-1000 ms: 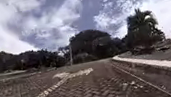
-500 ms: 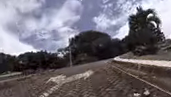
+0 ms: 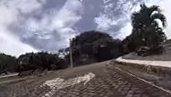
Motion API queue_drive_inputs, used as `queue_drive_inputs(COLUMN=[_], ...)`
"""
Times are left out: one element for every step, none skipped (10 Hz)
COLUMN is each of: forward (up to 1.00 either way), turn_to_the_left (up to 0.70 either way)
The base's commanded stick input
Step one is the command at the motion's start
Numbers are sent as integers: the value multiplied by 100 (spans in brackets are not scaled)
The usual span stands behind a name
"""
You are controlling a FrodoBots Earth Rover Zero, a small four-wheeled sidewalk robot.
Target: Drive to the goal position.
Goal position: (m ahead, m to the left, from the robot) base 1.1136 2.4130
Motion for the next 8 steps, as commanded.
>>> queue_drive_inputs(forward=[100, 100, 100, 100, 100, 100, 100, 100], turn_to_the_left=[0, 0, 0, 0, 0, 0, 0, 0])
